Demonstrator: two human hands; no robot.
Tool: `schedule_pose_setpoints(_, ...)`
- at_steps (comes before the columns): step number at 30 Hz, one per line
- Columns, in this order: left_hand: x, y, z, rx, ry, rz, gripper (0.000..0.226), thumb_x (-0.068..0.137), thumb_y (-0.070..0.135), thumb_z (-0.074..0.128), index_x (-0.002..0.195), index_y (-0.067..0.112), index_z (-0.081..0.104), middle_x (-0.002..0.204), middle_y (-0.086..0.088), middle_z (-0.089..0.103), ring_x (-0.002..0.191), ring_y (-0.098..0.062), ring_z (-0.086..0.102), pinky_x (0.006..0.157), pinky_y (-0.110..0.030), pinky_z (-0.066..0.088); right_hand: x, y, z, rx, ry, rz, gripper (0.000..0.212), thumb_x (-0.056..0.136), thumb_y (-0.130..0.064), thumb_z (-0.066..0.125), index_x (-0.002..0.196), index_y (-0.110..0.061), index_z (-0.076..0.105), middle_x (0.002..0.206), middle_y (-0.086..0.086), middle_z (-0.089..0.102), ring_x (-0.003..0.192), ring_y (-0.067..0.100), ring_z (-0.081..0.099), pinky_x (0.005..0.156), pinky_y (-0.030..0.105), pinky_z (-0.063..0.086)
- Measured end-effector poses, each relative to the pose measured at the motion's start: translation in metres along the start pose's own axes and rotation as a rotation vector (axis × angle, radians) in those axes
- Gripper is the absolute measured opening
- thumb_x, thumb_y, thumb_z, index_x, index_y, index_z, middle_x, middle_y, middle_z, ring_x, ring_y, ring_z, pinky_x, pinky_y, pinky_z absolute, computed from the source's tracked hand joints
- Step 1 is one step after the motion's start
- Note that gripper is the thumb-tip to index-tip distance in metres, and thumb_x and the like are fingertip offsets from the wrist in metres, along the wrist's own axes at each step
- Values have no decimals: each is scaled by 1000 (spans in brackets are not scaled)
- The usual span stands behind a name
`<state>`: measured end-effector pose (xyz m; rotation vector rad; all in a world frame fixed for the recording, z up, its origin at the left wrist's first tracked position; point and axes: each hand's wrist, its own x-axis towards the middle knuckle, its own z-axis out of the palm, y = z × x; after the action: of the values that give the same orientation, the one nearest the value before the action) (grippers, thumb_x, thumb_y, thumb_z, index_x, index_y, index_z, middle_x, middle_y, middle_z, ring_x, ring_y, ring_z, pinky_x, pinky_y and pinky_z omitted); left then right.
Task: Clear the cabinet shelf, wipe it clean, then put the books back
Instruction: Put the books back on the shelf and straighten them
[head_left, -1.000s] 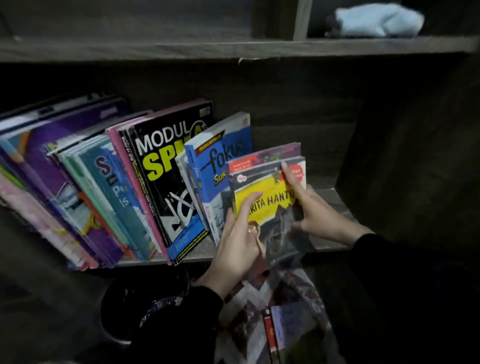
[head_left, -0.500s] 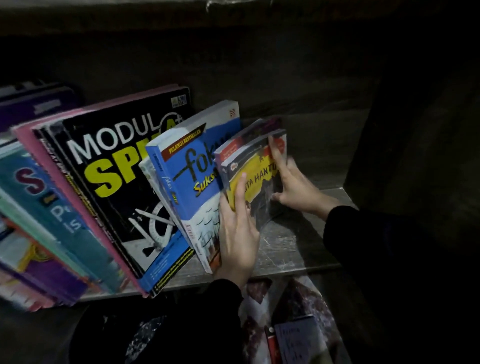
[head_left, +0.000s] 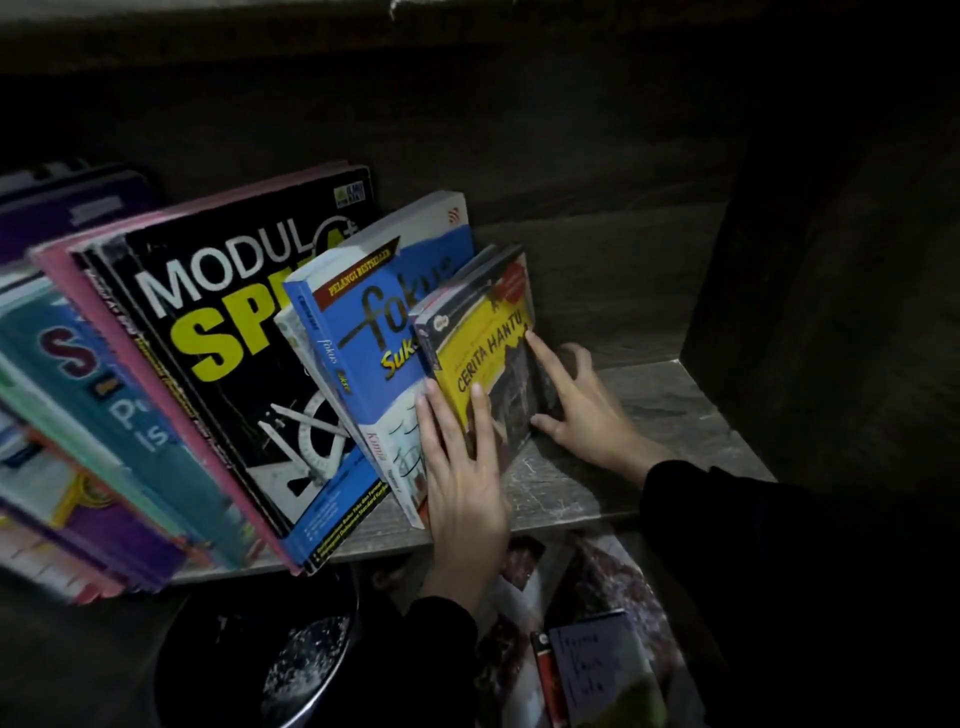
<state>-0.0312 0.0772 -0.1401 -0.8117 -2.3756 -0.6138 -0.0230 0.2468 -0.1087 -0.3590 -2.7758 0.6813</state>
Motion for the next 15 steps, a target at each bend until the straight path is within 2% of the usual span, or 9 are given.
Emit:
schedule_pose_setpoints(2, -4, 2, -6, -36, 14, 1, 94, 65, -19, 57, 150, 9, 27, 156, -27, 8, 144, -42, 12, 109, -38, 28, -12, -4, 1, 89, 114, 33, 88, 85, -12, 66, 151, -34, 12, 151, 16, 9, 133, 35, 36, 109, 36, 33)
schedule_pose_setpoints(3, -5, 4, -10, -55, 21, -14, 95, 64, -20, 55, 150, 11, 28, 156, -25, 10, 144, -42, 13, 111, -34, 22, -19, -6, 2, 151, 220, 47, 80, 85, -8, 63, 150, -29, 23, 148, 15, 17, 126, 30, 42, 106, 35, 38)
schedule_pose_setpoints(5, -8, 8, -18, -110, 50, -31, 94, 64, -21, 52, 149, 14, 31, 157, -20, 12, 144, -39, 13, 113, -26, 6, -36, -10, 4, 244, 470, 68, 60, 83, 2, 56, 139, -19, 46, 130, 11, 37, 103, 16, 51, 91, 29, 45)
schedule_pose_setpoints(6, -12, 11, -19, -162, 68, -13, 91, 65, -21, 51, 147, 14, 33, 157, -18, 15, 143, -38, 16, 114, -24, 3, -47, -10, 4, 278, 591, 66, 52, 80, 7, 52, 128, -14, 56, 118, 8, 43, 93, 10, 50, 82, 23, 46)
schedule_pose_setpoints(8, -27, 18, -16, -280, 79, 100, 70, 72, -17, 47, 137, 9, 45, 151, -16, 33, 136, -36, 29, 117, -27, 12, -72, -6, 10, 318, 756, 76, 40, 75, 12, 48, 108, -5, 63, 103, 4, 45, 82, 1, 45, 74, 8, 40)
schedule_pose_setpoints(10, -50, 27, -5, -382, 35, 191, 47, 78, -10, 43, 120, 5, 57, 133, -16, 53, 122, -35, 46, 110, -34, 28, -99, 7, 22, 300, 850, 140, 32, 73, 12, 47, 97, -1, 63, 98, 4, 45, 78, -6, 42, 75, 0, 33)
schedule_pose_setpoints(12, -79, 35, 16, -494, -72, 176, 35, 82, -7, 44, 112, 8, 57, 118, -13, 60, 109, -32, 53, 100, -32, 34, -127, 27, 41, 293, 901, 248, 25, 72, 10, 47, 90, 0, 62, 95, 7, 48, 81, -6, 47, 79, 5, 37)
schedule_pose_setpoints(14, -115, 40, 46, -584, -191, 22, 30, 87, -2, 45, 112, 12, 53, 112, -10, 59, 106, -24, 51, 95, -23, 34, -152, 53, 70, 263, 831, 406, 23, 74, 7, 49, 90, -3, 61, 97, 12, 52, 88, 11, 55, 79, 23, 43)
schedule_pose_setpoints(15, -133, 41, 62, -604, -253, -104, 30, 89, 0, 45, 114, 13, 52, 112, -10, 59, 105, -22, 50, 93, -21, 34, -165, 65, 87, 225, 730, 489, 22, 76, 7, 51, 92, -4, 61, 100, 13, 53, 90, 21, 57, 79, 29, 43)
